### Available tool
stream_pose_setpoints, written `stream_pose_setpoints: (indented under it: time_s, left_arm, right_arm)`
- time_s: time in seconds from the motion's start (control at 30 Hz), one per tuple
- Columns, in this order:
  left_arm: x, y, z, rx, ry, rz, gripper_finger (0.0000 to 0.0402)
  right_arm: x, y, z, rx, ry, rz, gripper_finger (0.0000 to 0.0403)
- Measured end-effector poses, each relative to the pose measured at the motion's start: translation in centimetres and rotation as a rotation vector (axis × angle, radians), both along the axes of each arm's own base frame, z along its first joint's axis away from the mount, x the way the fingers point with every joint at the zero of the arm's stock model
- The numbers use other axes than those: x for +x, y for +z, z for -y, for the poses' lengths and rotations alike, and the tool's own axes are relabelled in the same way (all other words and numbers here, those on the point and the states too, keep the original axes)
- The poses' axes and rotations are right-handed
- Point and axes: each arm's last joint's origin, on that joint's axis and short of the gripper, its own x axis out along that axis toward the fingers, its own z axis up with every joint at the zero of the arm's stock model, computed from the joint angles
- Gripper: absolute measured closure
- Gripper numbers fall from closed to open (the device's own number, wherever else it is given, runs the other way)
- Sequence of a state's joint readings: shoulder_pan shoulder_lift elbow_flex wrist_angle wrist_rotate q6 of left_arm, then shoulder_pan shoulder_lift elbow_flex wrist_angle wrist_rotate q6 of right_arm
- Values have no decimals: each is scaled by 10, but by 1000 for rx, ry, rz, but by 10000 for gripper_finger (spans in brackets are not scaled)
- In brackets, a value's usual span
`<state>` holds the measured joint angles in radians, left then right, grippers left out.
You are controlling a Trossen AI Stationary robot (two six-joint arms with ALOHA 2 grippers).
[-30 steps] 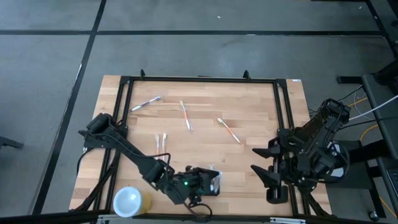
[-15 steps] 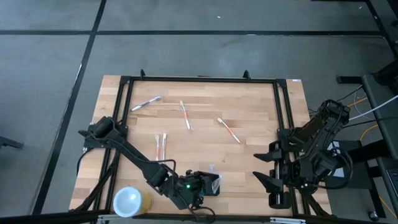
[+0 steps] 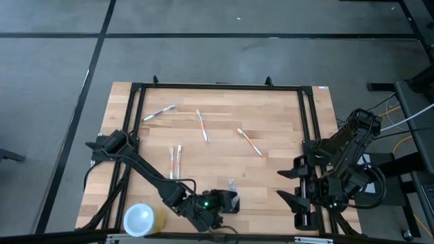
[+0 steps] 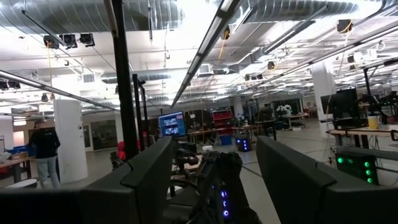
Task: Pick & Place toothbrushing station
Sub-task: Put the purple toothbrush into the mesh organizer
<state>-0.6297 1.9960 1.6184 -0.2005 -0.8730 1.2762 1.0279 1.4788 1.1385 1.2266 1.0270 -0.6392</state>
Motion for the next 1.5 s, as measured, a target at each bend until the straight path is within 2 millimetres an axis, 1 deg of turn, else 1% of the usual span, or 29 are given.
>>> stream_pose_setpoints:
  time_s: [0.13,0.23,0.5,0.6,0.67,0.73,0.83,0.9,0.97,1.03,1.1,1.17,1.2,1.23,1.33,1.4,1.47,1.5]
  left_arm:
    - [0,1,0,-49,17,19,357]
    - [-4,0,5,-66,12,20,335]
    - [-18,1,25,-57,-18,35,286]
    - [-22,8,22,30,68,73,274]
    - [-24,22,12,26,155,124,269]
    - [-32,44,-4,-93,199,168,267]
    - [-50,83,-30,-335,189,196,271]
    - [-61,103,-50,-481,224,223,277]
    - [-72,124,-77,-693,290,267,283]
    - [-84,147,-113,-957,377,331,290]
    - [-94,159,-147,-1171,463,346,297]
    - [-102,163,-174,-1300,565,338,303]
    - [-104,162,-186,-1329,619,334,307]
    - [-108,161,-198,-1331,673,330,310]
    - [-117,150,-233,-1214,872,268,321]
    - [-116,131,-256,-1207,1044,131,323]
    - [-108,107,-280,-1252,1224,-52,323]
    - [-104,95,-292,-1246,1309,-118,320]
  right_arm:
    - [0,0,0,0,0,0,168]
    - [0,0,0,-1,0,0,168]
    - [0,0,0,-5,-2,-1,168]
    - [0,0,0,-5,-2,-1,168]
    - [0,0,0,-5,5,5,168]
    - [0,1,-1,-12,31,30,168]
    - [-1,2,-1,-1,56,57,168]
    - [-2,2,-1,18,65,64,168]
    - [-2,3,-1,33,72,67,168]
    - [-3,3,0,50,76,76,168]
    - [-3,4,1,67,81,85,168]
    - [-4,5,2,81,77,99,168]
    - [-4,6,3,87,78,110,168]
    - [-5,7,4,93,83,125,168]
    - [-8,13,8,91,102,172,168]
    - [-11,18,12,104,109,194,168]
    - [-14,22,17,113,108,205,168]
    - [-16,24,18,111,106,206,168]
